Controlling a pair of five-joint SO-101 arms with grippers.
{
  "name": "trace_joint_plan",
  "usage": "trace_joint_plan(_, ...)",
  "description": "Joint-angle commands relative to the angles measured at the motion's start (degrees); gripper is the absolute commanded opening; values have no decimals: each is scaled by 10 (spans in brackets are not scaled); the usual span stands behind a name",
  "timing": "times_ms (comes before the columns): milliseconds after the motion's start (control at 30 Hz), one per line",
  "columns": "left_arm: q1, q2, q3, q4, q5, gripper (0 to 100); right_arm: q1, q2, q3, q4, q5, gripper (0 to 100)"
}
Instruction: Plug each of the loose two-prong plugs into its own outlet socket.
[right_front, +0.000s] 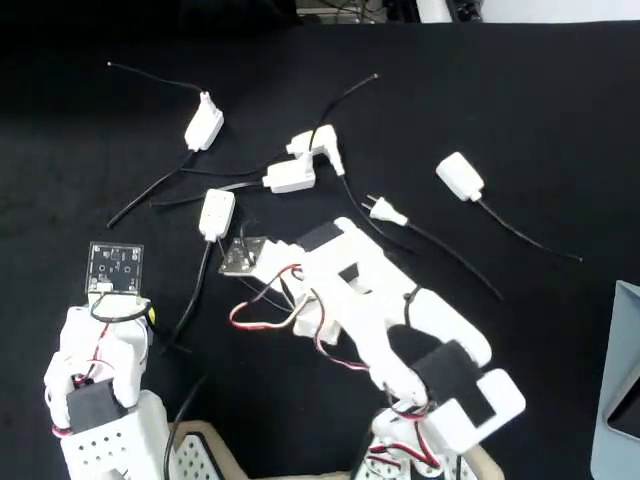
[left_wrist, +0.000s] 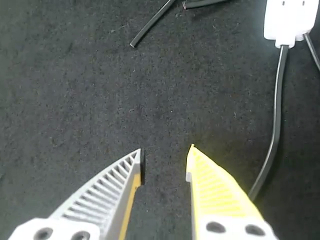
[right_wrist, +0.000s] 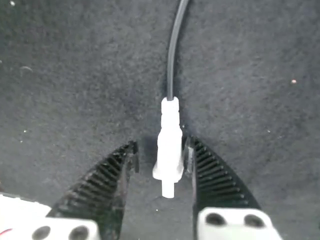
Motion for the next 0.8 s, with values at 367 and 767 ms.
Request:
trace_joint_plan(367,-4,-3,2,-11,5,156,-7,2,-25,-34,1,8)
trace_joint_plan(767,9,-3,-3,-16,8,156,-7,-188,-28,37,-35,11)
